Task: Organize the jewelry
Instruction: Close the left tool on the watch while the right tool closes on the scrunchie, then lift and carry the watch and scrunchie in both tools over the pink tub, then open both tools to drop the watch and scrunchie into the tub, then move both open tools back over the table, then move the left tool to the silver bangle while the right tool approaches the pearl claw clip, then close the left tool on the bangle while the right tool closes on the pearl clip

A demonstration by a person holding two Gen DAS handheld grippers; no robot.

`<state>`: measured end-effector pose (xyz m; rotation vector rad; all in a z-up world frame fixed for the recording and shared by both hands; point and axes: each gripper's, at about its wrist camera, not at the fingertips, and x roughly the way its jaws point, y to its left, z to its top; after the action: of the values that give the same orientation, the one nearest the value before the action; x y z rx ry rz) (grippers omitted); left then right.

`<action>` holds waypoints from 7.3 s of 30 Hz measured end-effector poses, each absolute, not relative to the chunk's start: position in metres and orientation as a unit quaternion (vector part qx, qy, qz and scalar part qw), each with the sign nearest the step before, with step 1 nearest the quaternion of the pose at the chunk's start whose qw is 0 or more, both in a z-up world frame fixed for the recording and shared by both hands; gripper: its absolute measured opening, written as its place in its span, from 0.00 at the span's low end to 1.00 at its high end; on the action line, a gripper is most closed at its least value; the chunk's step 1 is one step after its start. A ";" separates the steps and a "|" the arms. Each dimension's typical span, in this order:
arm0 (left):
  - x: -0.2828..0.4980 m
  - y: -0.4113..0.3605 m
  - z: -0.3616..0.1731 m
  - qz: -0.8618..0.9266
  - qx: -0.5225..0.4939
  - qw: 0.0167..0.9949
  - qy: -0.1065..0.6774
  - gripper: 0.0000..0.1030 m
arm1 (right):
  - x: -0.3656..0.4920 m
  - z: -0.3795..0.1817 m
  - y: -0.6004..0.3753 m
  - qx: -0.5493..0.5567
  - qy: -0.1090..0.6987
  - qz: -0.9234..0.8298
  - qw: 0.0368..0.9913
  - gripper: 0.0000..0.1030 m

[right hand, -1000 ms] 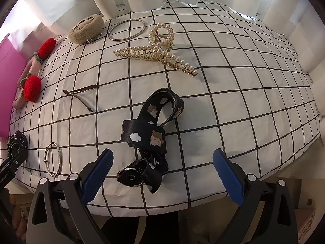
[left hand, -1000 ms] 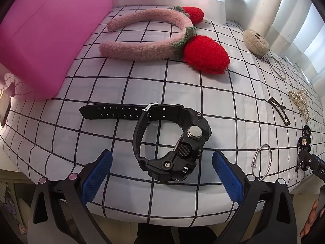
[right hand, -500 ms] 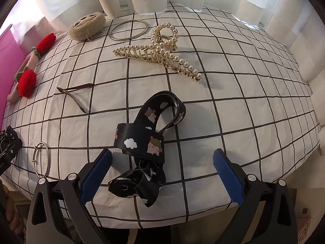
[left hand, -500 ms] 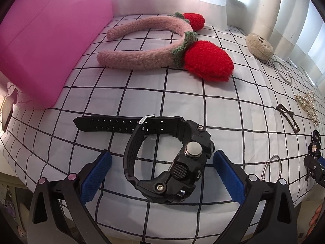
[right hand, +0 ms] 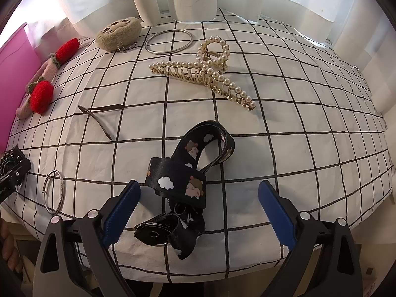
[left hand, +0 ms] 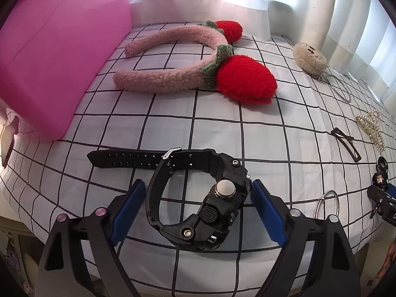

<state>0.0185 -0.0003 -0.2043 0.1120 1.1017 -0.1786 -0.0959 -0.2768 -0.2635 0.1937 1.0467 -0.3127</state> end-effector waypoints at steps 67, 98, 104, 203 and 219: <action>0.161 0.280 -0.044 0.105 -0.071 0.874 0.469 0.60 | 0.198 -0.073 0.162 -0.085 0.431 0.230 0.869 0.09; 0.126 0.275 -0.018 0.117 -0.037 0.897 0.424 0.89 | 0.188 -0.053 0.134 -0.057 0.413 0.194 0.888 0.60; 0.099 0.261 -0.007 0.108 -0.033 0.909 0.402 0.89 | 0.164 -0.038 0.112 -0.041 0.382 0.187 0.904 0.60; -0.077 -0.134 -0.208 -0.104 0.064 0.891 0.438 0.61 | -0.010 -0.241 -0.325 -0.033 0.443 0.004 0.896 0.76; -0.070 -0.123 -0.193 -0.098 0.061 0.891 0.439 0.43 | -0.023 -0.232 -0.318 -0.009 0.436 0.021 0.899 0.49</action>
<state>-0.0705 -0.1232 -0.1926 0.1266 0.9119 -0.2033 -0.0230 -0.3184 -0.2322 -0.0187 0.9035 0.0429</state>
